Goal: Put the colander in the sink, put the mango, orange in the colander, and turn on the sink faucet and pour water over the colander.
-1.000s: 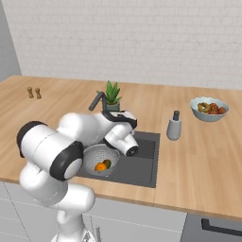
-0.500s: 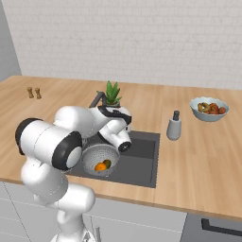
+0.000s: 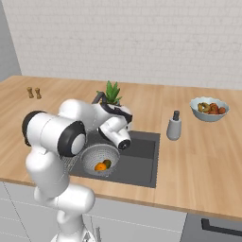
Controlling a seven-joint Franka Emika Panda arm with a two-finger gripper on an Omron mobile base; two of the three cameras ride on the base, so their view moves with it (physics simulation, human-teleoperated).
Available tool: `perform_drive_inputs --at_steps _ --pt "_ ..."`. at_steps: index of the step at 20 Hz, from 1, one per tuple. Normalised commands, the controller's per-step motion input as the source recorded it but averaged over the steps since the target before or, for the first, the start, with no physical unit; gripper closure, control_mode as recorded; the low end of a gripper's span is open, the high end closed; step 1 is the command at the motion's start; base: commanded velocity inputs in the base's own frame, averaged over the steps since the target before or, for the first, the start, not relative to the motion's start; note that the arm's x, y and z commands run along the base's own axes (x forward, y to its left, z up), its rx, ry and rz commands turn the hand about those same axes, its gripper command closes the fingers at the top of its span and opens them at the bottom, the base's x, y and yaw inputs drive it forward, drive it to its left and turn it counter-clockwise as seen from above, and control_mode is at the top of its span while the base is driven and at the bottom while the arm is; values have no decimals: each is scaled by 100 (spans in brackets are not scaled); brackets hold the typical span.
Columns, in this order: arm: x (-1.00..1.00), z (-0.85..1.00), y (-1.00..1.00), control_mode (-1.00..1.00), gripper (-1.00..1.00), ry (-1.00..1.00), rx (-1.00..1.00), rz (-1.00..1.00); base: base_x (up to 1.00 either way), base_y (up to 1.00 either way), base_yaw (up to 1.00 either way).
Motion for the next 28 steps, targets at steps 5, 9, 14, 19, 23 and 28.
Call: perform_drive_inputs --at_steps 5,9,14,19,23,28 --pt "23 -35 0 -100 -100 0 0 0 0 0 0" --pt "36 -20 1 -100 -100 0 0 -2 0 0 0" --pt "47 -4 5 -100 -100 0 0 -9 0 0 0" --pt "43 -6 0 -100 -100 0 0 -9 0 0 0" --pt "32 -22 0 -100 -100 0 0 -4 0 0 0" --pt "24 -32 -1 -100 -100 0 0 0 0 0 0"
